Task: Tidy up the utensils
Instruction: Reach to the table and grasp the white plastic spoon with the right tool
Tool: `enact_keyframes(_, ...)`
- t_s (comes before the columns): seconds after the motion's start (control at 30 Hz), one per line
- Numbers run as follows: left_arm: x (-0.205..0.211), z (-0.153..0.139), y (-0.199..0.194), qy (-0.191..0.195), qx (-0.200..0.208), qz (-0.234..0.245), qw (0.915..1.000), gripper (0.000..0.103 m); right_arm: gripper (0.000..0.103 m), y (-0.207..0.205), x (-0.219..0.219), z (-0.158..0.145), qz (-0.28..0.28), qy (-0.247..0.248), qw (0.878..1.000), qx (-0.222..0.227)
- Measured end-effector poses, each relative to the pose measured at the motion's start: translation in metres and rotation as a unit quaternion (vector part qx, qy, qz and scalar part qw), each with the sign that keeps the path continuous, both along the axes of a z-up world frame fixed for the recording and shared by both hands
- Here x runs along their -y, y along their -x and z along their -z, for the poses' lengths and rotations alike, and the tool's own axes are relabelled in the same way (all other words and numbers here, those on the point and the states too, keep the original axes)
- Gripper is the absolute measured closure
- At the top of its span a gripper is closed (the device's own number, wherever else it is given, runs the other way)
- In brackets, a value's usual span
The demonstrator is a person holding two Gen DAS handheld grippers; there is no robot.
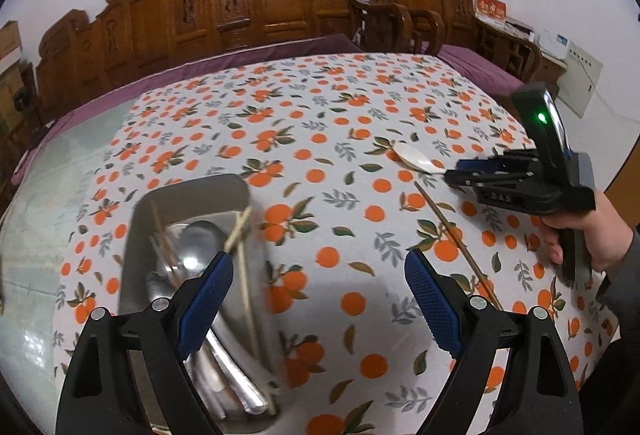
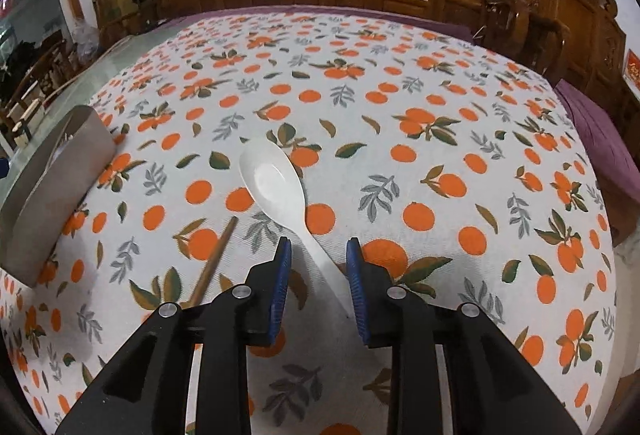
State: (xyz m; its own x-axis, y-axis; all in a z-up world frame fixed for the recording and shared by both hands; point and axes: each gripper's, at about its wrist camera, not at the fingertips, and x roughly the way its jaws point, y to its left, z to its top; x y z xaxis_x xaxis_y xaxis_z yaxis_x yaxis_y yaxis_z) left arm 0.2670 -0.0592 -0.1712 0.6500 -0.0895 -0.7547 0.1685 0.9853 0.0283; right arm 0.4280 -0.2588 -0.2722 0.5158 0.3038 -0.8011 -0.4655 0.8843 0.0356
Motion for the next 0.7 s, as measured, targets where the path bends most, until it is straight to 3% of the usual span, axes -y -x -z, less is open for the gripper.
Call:
enact_keyframes(0.2, 0.024, 0.012, -0.005, -0.007, -0.016, 0.014, 0.9998, 0.019, 0.072, 0.001, -0.002, 0.0, -0.016, 0.02, 1.0, -0.001)
enact_keyframes(0.33, 0.039, 0.018, -0.006, -0.013, -0.024, 0.025, 0.9993, 0.019, 0.092, 0.005, 0.001, -0.002, -0.021, 0.026, 0.999, -0.018)
enact_keyframes(0.7, 0.084, 0.032, -0.011, -0.021, -0.046, 0.051, 0.9975, 0.019, 0.093, 0.021, 0.028, -0.008, 0.001, 0.021, 0.999, -0.028)
